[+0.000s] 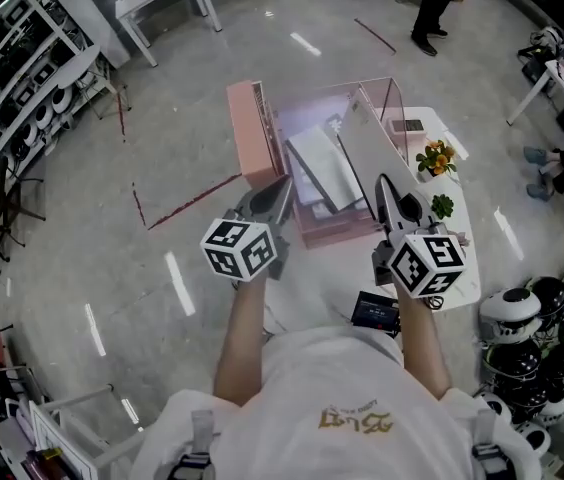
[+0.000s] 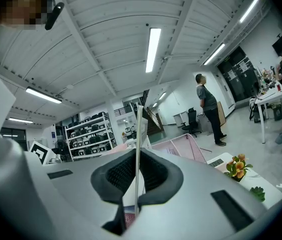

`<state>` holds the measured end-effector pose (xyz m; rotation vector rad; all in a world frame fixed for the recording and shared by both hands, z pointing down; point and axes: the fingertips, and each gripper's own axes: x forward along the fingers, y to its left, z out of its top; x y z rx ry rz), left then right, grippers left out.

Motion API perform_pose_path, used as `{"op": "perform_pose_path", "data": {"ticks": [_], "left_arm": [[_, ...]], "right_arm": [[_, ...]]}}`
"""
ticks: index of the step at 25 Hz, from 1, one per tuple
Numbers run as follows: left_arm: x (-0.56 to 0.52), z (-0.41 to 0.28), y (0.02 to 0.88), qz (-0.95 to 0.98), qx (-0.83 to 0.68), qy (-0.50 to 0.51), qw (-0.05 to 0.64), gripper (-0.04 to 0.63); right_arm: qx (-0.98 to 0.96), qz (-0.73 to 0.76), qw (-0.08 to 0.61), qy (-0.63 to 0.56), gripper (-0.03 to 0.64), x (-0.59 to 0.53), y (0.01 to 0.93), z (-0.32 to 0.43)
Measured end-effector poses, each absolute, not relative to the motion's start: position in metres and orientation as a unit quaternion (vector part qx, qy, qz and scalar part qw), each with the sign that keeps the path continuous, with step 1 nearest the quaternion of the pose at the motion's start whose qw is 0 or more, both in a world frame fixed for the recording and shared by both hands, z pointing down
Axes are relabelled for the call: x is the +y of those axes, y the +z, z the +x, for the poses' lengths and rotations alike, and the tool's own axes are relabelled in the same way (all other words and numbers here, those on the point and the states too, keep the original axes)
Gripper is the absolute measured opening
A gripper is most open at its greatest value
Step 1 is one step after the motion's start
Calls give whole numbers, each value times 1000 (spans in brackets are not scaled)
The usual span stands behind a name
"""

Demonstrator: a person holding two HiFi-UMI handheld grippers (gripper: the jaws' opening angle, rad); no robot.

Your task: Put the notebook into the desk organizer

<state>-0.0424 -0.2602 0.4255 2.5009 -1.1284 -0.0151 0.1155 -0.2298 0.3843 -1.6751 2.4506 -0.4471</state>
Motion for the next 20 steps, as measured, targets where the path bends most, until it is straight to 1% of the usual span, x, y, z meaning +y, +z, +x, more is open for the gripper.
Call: {"op": "perform_pose_path", "data": {"ticks": [20], "left_arm": [[-281,-30,445,890,-403,15,215,17]], "right_arm": [[814,-565,32,-132,17,-272,403,123]]}}
